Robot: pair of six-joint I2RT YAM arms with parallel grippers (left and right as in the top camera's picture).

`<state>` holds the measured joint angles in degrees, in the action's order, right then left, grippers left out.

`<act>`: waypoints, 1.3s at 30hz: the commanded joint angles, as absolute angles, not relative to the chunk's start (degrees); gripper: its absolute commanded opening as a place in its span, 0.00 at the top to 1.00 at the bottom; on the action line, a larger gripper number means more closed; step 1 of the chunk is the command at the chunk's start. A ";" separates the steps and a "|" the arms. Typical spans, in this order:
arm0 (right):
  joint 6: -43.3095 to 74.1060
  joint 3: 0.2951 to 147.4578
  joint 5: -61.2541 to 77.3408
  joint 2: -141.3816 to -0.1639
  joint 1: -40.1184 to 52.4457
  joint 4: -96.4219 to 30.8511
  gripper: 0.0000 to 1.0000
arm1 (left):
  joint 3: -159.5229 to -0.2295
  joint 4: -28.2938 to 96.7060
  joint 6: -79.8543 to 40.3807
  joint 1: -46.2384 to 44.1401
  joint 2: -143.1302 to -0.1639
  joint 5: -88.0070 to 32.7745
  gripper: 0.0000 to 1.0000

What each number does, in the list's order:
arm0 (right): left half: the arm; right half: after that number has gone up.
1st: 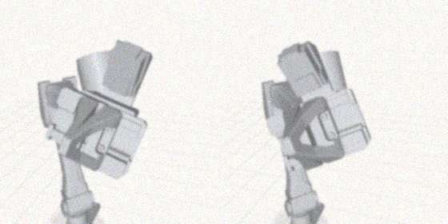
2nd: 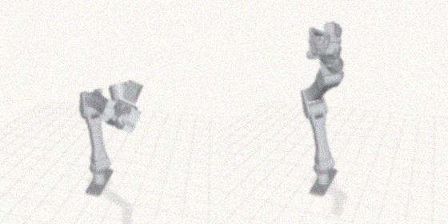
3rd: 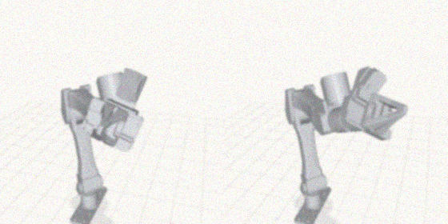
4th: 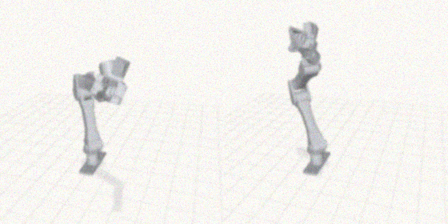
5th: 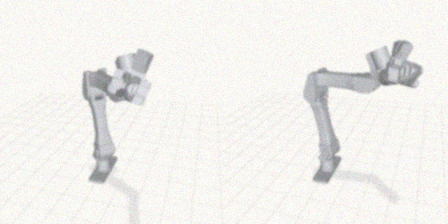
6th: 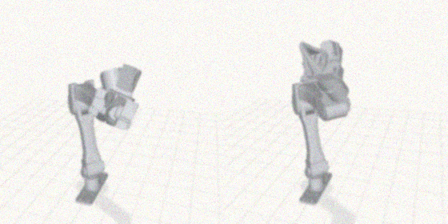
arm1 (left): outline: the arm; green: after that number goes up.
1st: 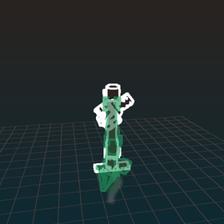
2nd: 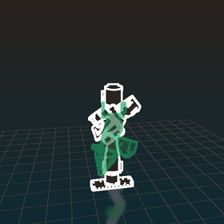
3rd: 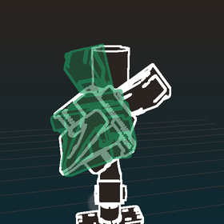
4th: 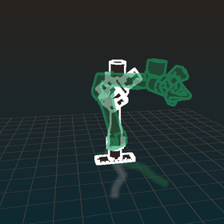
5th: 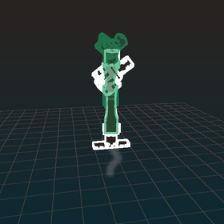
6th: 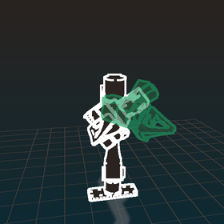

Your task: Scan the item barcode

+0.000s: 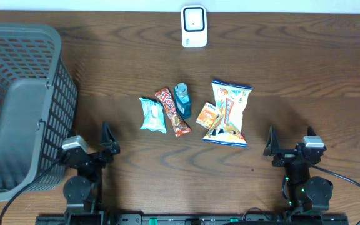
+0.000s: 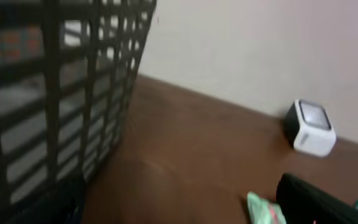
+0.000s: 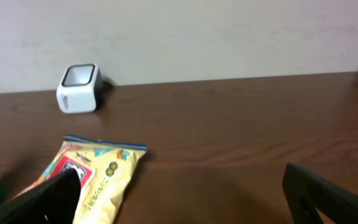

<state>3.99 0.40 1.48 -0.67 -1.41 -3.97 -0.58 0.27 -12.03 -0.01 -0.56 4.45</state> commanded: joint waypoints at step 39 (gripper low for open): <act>47.24 14.02 51.64 -3.27 -0.75 -0.84 0.01 | -0.34 3.86 -12.36 0.14 -1.83 5.02 0.02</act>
